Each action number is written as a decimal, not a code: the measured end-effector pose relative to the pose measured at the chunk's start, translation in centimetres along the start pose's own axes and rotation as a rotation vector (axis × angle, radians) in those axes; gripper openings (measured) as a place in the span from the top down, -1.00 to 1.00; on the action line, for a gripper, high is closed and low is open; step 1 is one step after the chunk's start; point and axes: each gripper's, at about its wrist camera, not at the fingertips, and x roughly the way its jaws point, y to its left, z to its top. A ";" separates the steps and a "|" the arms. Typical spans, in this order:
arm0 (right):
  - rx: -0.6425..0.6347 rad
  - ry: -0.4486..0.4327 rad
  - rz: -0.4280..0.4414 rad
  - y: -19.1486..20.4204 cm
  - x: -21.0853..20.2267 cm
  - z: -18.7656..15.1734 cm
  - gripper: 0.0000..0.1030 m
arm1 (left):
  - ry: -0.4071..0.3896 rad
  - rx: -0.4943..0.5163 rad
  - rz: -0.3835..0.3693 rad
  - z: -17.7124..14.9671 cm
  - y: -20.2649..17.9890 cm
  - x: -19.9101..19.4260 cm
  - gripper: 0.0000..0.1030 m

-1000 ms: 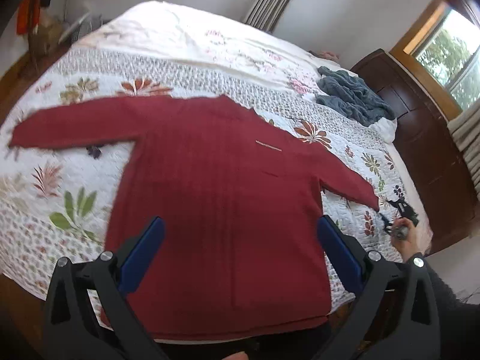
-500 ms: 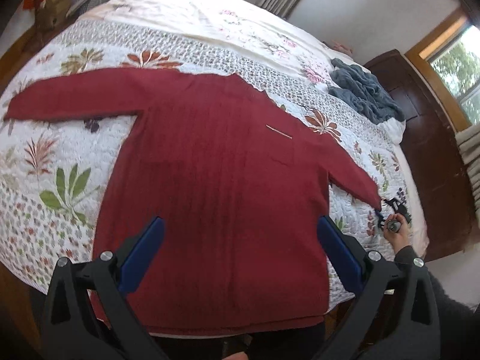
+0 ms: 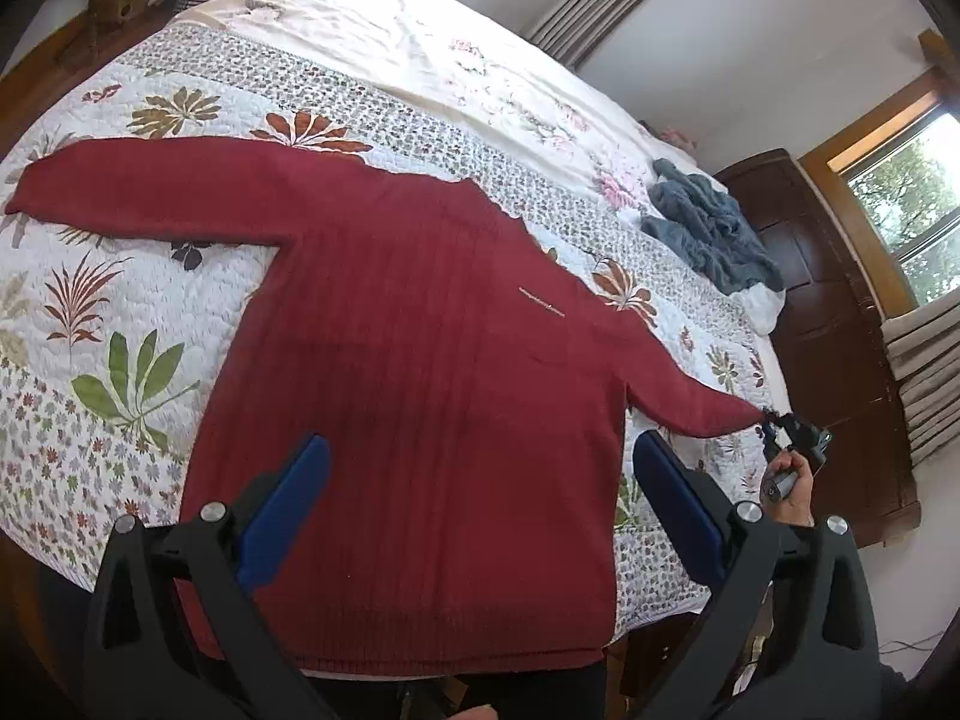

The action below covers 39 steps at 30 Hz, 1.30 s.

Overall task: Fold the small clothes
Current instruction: 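Grasp the cuff of the sleeve nearest the right tool with the right tool, then fold the held sleeve across the sweater body toward the left tool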

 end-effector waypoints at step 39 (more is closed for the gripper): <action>-0.977 0.437 -0.174 19.0 17.8 -40.7 0.06 | 0.158 0.013 -0.223 9.4 -1.3 13.7 -0.94</action>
